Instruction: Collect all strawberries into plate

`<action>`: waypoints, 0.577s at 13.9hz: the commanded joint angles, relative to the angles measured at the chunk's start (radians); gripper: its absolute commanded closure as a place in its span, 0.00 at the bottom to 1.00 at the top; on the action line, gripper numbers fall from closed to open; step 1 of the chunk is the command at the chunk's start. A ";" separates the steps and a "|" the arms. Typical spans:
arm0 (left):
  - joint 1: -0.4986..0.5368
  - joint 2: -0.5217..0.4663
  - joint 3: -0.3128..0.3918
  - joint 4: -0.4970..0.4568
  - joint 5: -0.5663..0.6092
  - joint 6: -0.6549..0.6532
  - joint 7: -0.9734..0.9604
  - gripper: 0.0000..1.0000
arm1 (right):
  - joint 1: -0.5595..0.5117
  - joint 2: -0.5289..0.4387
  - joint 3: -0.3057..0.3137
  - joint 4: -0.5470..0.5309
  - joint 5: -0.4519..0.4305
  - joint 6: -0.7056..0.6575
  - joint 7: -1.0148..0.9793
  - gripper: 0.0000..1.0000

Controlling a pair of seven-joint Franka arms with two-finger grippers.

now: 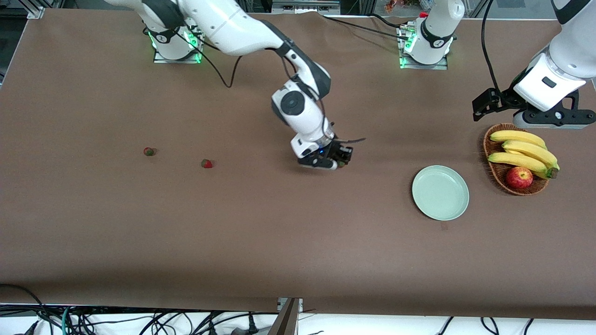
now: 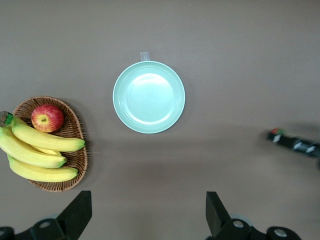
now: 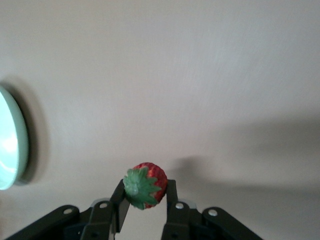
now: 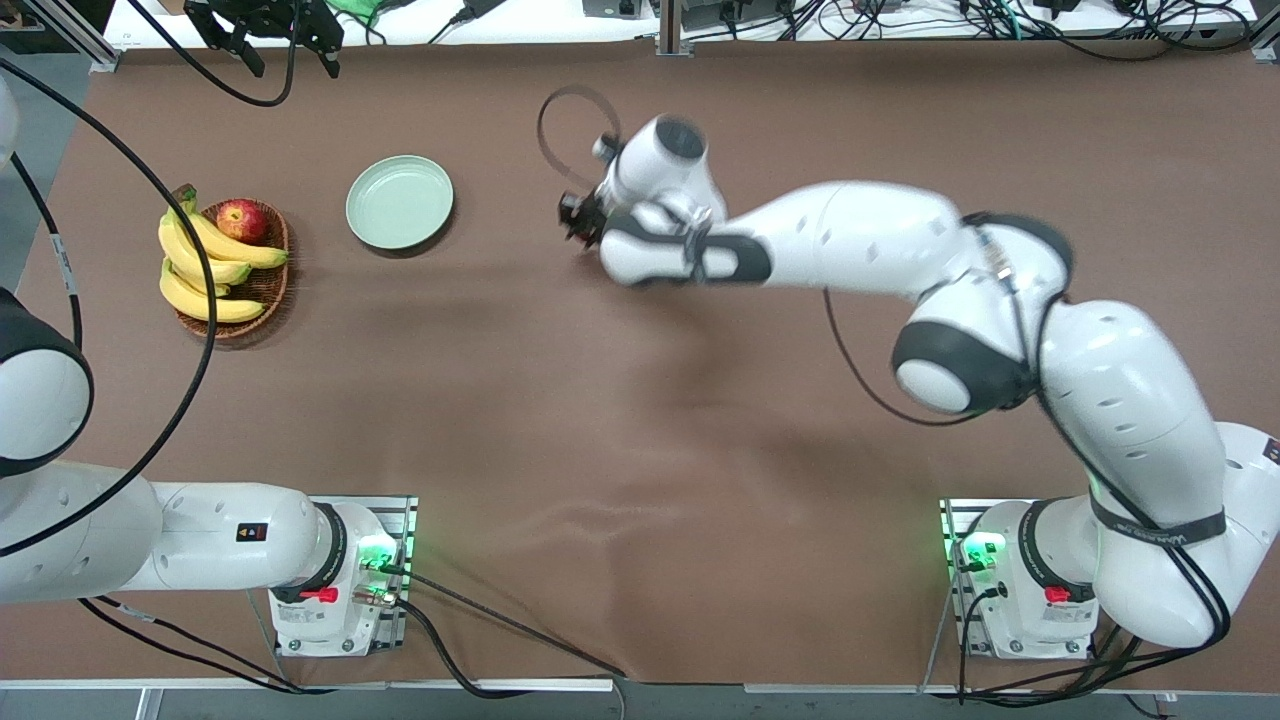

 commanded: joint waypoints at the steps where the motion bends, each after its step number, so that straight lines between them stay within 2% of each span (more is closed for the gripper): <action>1: -0.004 -0.007 0.004 0.000 0.000 -0.013 0.007 0.00 | 0.050 0.030 -0.064 0.064 0.005 0.013 0.105 0.36; 3: -0.004 -0.007 0.004 0.000 0.000 -0.013 0.007 0.00 | 0.049 0.016 -0.067 0.064 0.003 0.007 0.117 0.20; 4: -0.004 -0.007 0.004 0.000 0.000 -0.013 0.008 0.00 | 0.041 0.004 -0.067 0.064 0.003 -0.001 0.114 0.18; 5: -0.003 -0.006 0.004 0.000 0.000 -0.013 0.008 0.00 | 0.032 -0.022 -0.072 0.064 0.003 -0.057 0.111 0.15; 8: -0.001 -0.007 0.004 0.000 0.000 -0.013 0.008 0.00 | -0.012 -0.134 -0.153 0.064 0.008 -0.347 0.035 0.05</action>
